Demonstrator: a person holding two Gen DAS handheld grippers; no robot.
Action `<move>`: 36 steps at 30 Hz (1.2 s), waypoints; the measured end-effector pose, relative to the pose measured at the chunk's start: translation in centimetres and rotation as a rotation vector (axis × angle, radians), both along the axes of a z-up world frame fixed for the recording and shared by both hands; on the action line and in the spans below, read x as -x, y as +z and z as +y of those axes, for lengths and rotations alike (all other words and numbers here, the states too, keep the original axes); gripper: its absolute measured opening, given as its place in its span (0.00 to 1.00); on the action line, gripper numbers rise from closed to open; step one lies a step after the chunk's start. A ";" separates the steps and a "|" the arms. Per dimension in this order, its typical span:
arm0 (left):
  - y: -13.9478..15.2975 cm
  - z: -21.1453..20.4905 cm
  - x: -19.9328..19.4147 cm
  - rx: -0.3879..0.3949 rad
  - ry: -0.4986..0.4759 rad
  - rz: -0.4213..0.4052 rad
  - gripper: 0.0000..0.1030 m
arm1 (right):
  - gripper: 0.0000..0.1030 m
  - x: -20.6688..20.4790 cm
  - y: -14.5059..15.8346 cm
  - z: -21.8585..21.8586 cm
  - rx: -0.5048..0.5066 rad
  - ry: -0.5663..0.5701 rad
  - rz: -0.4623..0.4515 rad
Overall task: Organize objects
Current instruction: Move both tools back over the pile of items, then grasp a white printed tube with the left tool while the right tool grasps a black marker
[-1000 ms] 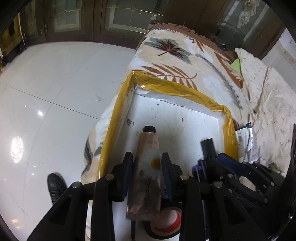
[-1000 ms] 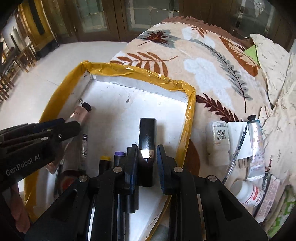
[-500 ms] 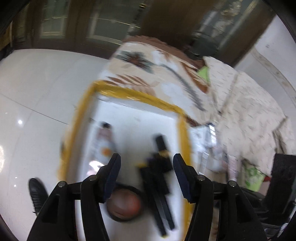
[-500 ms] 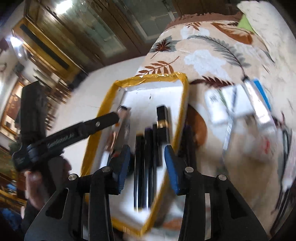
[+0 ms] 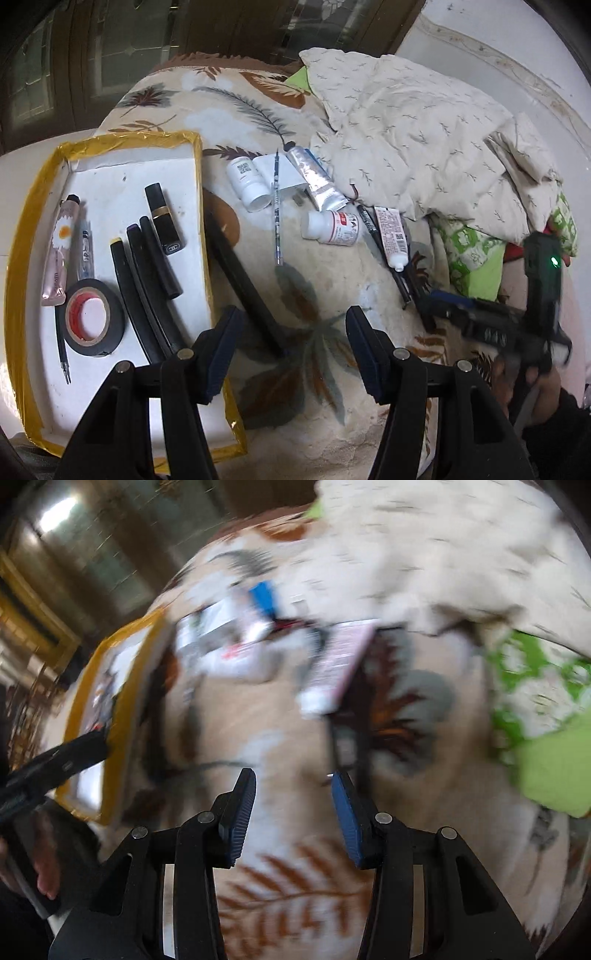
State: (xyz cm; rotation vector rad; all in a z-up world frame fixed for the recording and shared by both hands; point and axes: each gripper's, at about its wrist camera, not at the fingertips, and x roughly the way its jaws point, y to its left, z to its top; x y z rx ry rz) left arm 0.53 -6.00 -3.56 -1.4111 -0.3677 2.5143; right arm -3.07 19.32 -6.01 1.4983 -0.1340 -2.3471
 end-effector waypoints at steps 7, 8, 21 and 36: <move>-1.4 0.2 0.5 0.031 -0.009 -0.060 0.58 | 0.42 2.8 -0.9 1.9 0.031 -0.047 -0.003; -1.3 0.2 0.4 0.030 -0.012 -0.057 0.58 | 0.42 3.0 -1.1 2.2 0.050 -0.039 -0.014; 0.6 8.8 4.0 -0.007 -0.112 -0.072 0.58 | 0.16 1.3 -2.4 1.2 -0.032 0.043 -0.045; -5.5 17.9 12.0 0.193 -0.239 -0.170 0.34 | 0.16 0.4 -2.9 4.9 0.030 -0.025 -0.085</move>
